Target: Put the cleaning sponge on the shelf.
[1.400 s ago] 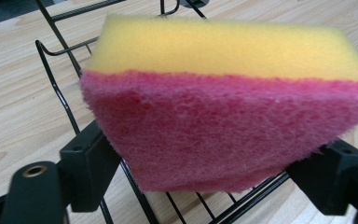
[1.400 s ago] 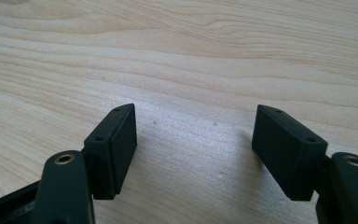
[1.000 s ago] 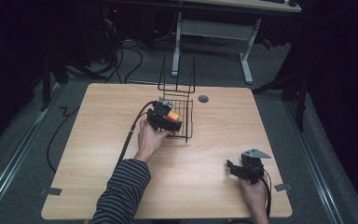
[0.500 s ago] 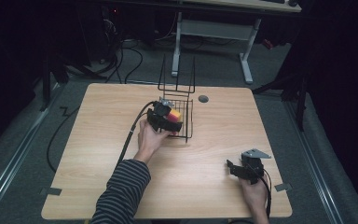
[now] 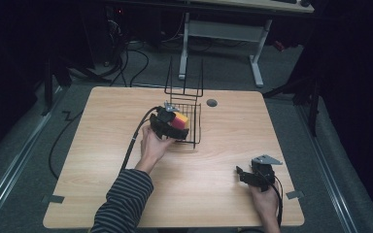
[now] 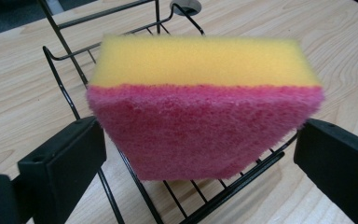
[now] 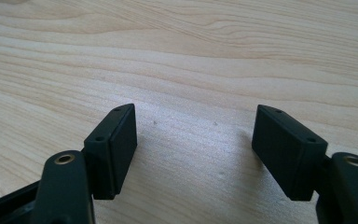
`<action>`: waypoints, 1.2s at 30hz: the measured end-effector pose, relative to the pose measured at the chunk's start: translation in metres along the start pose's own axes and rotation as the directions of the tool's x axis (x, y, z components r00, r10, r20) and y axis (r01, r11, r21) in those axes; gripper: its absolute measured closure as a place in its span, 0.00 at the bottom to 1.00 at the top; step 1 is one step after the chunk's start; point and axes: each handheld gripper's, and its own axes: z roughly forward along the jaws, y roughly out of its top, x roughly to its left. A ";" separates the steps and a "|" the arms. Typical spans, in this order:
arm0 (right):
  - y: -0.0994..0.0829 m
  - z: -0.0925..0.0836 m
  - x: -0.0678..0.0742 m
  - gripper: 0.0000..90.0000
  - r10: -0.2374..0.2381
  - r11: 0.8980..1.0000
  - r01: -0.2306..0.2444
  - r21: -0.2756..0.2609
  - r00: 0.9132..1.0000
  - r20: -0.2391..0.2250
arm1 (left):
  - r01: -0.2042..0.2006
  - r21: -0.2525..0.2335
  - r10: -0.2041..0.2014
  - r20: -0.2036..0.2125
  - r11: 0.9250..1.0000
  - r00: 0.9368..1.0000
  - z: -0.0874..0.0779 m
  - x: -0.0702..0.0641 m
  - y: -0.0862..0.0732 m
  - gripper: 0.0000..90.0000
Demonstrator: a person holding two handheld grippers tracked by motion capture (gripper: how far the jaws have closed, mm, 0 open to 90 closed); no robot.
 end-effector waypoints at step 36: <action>0.000 0.000 0.000 0.35 0.004 1.000 -0.004 0.001 1.000 -0.001 | -0.029 -0.001 0.029 0.006 1.000 1.000 -0.039 0.003 -0.026 0.02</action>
